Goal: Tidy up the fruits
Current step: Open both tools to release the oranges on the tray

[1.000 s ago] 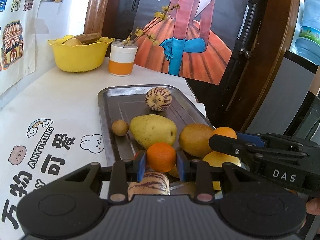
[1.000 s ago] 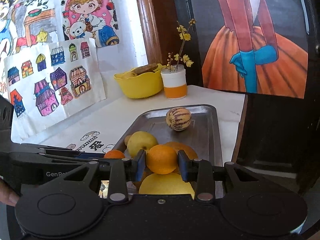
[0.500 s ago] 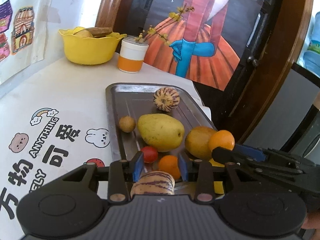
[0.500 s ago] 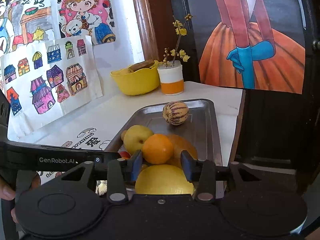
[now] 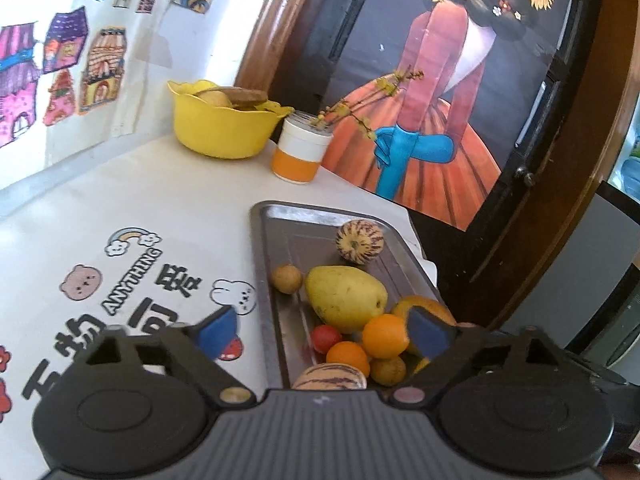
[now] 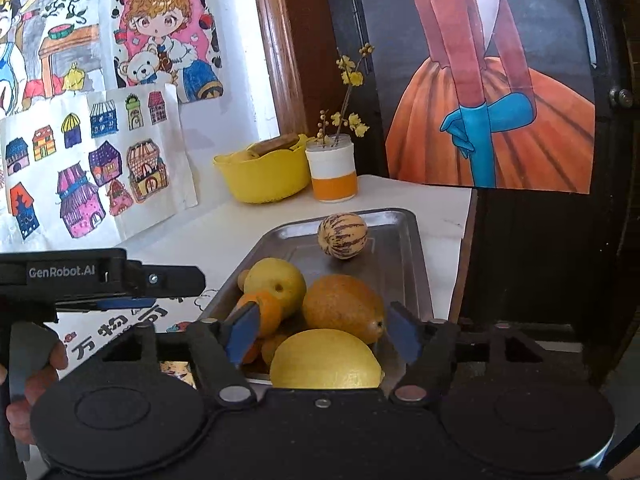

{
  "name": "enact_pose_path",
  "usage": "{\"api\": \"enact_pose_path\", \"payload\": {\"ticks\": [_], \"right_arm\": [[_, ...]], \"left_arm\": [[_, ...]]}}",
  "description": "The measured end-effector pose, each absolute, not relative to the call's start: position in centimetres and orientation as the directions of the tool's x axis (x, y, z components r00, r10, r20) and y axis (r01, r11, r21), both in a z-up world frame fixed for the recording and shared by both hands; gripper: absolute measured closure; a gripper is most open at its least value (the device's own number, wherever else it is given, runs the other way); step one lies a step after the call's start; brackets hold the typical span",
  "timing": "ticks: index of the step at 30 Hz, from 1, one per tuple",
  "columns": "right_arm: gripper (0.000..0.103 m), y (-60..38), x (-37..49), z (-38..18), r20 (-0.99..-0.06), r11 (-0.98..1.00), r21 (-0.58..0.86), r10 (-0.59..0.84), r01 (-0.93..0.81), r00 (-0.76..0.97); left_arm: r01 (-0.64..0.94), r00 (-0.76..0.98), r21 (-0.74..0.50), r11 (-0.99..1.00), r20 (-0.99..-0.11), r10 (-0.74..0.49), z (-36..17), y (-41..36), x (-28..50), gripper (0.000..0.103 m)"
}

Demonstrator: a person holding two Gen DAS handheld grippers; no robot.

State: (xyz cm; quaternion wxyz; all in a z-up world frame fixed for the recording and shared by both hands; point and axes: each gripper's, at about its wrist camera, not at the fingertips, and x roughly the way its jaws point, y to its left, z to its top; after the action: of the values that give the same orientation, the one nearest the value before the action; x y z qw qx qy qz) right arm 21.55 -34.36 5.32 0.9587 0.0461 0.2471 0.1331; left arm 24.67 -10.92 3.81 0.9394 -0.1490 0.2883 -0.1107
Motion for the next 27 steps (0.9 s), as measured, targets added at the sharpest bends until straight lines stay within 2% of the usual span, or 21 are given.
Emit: {"api": "enact_pose_path", "payload": {"ticks": [2,8,17,27], "right_arm": [[0.019,-34.3,21.1,5.6,-0.448,0.963,0.149,0.268,-0.225,0.853],[0.008,-34.0,19.8,6.4,-0.404,0.97,0.13,0.243,-0.208,0.882],[0.001,-33.9,18.4,7.0,-0.377,0.975,0.133,0.216,-0.178,0.901],[0.001,-33.2,15.2,7.9,-0.374,0.981,0.129,0.186,-0.148,0.909]], "left_arm": [[0.108,0.822,-0.343,0.933,-0.497,-0.278,3.9,-10.6,24.1,0.002],[0.083,0.835,-0.341,0.936,-0.489,-0.252,4.3,-9.8,23.2,0.001],[0.064,0.85,-0.312,0.948,-0.48,-0.216,4.7,-9.2,21.6,0.001],[0.07,0.871,-0.259,0.963,-0.455,-0.185,5.6,-9.5,18.5,0.001]]}}
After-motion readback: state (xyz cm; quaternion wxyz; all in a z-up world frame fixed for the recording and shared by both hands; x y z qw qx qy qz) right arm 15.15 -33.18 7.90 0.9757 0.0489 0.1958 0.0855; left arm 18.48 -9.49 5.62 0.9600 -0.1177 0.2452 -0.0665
